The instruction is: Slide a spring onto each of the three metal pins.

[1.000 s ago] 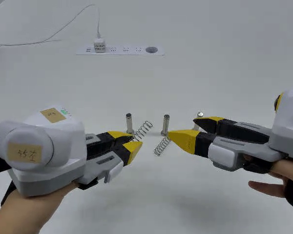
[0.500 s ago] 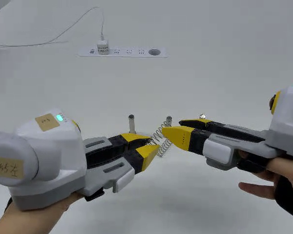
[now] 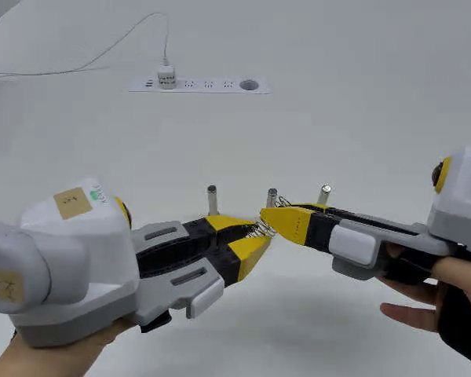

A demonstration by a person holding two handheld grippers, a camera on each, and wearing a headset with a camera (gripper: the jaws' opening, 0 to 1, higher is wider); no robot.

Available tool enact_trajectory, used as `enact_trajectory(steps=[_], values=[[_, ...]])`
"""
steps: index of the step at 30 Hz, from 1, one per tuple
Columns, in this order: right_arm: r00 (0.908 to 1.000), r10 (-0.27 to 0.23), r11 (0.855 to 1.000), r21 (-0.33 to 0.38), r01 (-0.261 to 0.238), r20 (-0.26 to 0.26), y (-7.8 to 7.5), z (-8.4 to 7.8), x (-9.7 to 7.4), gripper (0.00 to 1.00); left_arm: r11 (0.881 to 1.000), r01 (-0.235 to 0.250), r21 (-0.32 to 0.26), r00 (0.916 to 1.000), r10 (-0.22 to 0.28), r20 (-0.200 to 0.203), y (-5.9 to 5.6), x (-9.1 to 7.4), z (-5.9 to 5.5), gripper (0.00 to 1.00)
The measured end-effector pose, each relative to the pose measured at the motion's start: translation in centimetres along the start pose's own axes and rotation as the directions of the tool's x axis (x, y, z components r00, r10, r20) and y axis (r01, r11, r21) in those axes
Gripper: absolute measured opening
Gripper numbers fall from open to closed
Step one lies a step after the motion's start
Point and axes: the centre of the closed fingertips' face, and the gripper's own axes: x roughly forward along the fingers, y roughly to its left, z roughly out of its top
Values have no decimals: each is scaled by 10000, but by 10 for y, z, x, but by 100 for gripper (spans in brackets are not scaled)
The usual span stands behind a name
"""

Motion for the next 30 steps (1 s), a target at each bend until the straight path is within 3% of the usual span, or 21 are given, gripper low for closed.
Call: enact_trajectory(steps=[6, 14, 20, 23, 27, 30], values=[[9994, 336, 9980, 532, -338, 38, 5, -1, -1, 15, 9999, 136, 72, 9999, -136, -22, -3, -1, 0, 10], [9958, 872, 9906, 1036, -897, 287, 13, -1, -2, 12, 9996, 202, 222, 9997, -198, -168, -6, -3, 3, 10], [9954, 937, 9944, 481, -945, 175, 18, -2, 0, 11, 9958, 105, 906, 9976, -42, -698, -5, -3, 0, 10], [9959, 895, 9959, 142, -897, 128, 19, -2, 1, 11, 9951, 34, 993, 9970, 43, -779, -3, -4, -1, 11], [9970, 767, 9958, -507, -765, 24, 20, -2, 3, 11, 9891, -274, 1450, 9954, 404, -871, 2, -4, -3, 14], [9979, 653, 9939, -891, -649, 10, 21, 0, 4, 11, 9842, -559, 1679, 9893, 772, -1234, 8, -5, -12, 18]])
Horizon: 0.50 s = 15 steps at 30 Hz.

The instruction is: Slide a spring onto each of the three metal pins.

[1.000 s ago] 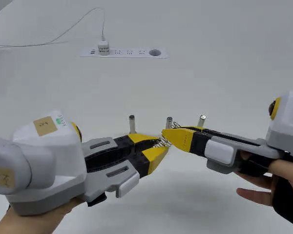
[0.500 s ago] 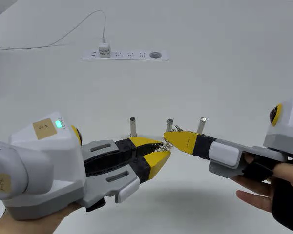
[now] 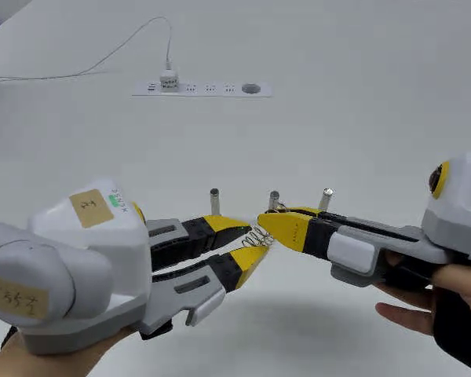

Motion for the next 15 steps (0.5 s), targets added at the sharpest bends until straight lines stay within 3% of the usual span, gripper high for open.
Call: enact_trajectory(steps=[7, 15], values=[[9992, -383, 9958, -828, 388, 85, -4, 8, 2, 11, 9990, -439, 60, 9976, 441, -529, 7, -4, -15, 23], [9963, -854, 9805, -1766, 864, 136, -12, 16, 9, 11, 9969, -780, -70, 9921, 769, -986, 12, -7, -31, 28]])
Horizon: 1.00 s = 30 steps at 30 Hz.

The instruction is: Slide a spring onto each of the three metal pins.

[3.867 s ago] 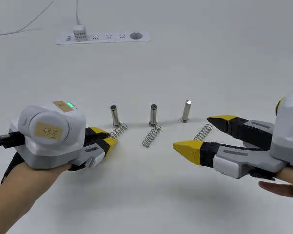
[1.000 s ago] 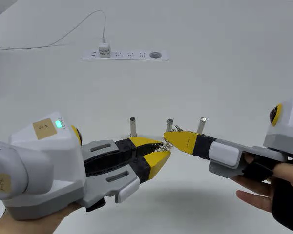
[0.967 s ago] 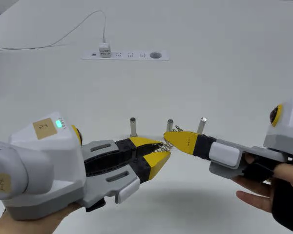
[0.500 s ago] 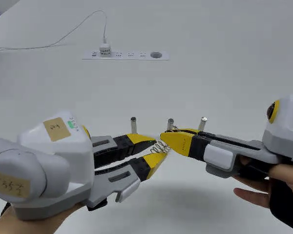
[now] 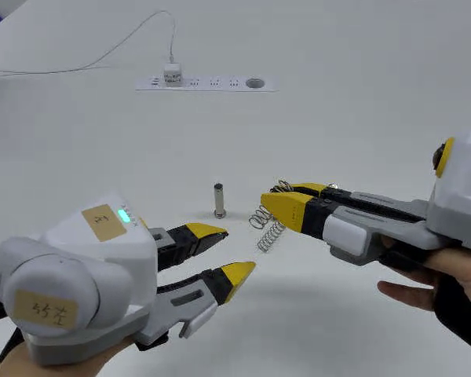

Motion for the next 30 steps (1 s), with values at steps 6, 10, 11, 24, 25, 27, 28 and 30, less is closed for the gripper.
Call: enact_trajectory(steps=[6, 10, 11, 24, 25, 27, 28, 30], values=[[9994, -350, 9973, -640, 352, 48, -10, 6, 11, 11, 9992, -346, -183, 9994, 345, -83, 5, 0, -5, 35], [9988, -484, 9929, -1091, 476, -49, -13, 9, 19, 11, 9987, -464, -202, 9988, 461, -190, 7, 1, -9, 39], [9987, -507, 9917, -1187, 498, -42, -13, 9, 21, 11, 9984, -514, -238, 9985, 509, -187, 7, 1, -9, 39], [9969, -752, 9629, -2615, 667, -225, -22, 8, 53, 12, 9910, -970, -921, 9950, 943, -336, 14, 7, -16, 50], [9965, -801, 9591, -2743, 704, -245, -24, 6, 56, 12, 9911, -984, -898, 9948, 957, -336, 14, 8, -17, 51], [9957, -873, 9559, -2839, 750, -309, -27, 4, 59, 12, 9916, -1016, -799, 9943, 987, -394, 14, 8, -18, 53], [9954, -906, 9559, -2831, 786, -296, -29, 4, 61, 12, 9916, -1053, -747, 9937, 1021, -453, 14, 8, -20, 54], [9950, -964, 9553, -2832, 848, -274, -33, 4, 65, 12, 9909, -1087, -797, 9933, 1052, -471, 14, 8, -20, 55]])
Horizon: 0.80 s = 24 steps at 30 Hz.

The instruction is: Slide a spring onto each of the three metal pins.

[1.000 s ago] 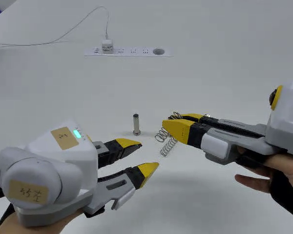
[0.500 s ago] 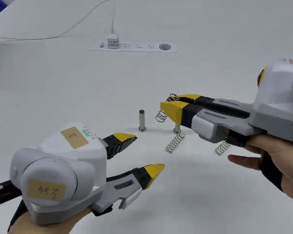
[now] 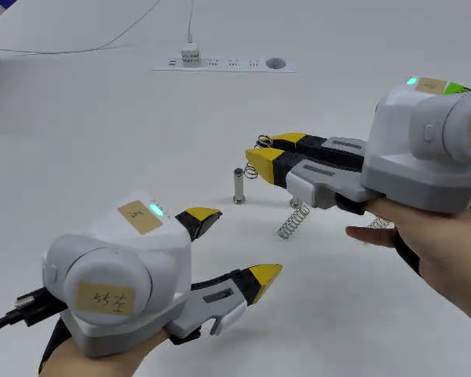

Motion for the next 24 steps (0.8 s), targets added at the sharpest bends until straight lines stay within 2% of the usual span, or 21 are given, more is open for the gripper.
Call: enact_trajectory(steps=[8, 13, 18, 19, 20, 24], values=[[9996, -188, 9996, -225, 183, -218, -11, -5, 13, 12, 9996, -157, -239, 9998, 160, 113, 5, 1, 0, 62], [9991, -280, 9994, -227, 273, -319, -16, -10, 21, 12, 9997, -192, -178, 9998, 194, 93, 6, 2, -2, 65], [9988, -313, 9993, -201, 306, -370, -17, -13, 28, 12, 9997, -173, -199, 9998, 174, 75, 5, 2, -2, 69], [9986, -344, 9991, -246, 334, -399, -17, -14, 29, 12, 9996, -176, -210, 9998, 177, 65, 5, 3, -3, 69], [9974, -452, 9972, -617, 417, -560, -19, -17, 30, 12, 9995, -182, -238, 9998, 184, 66, 5, 3, -3, 70], [9971, -458, 9973, -607, 421, -602, -18, -19, 35, 12, 9994, -183, -299, 9998, 185, 53, 5, 3, -4, 73]])
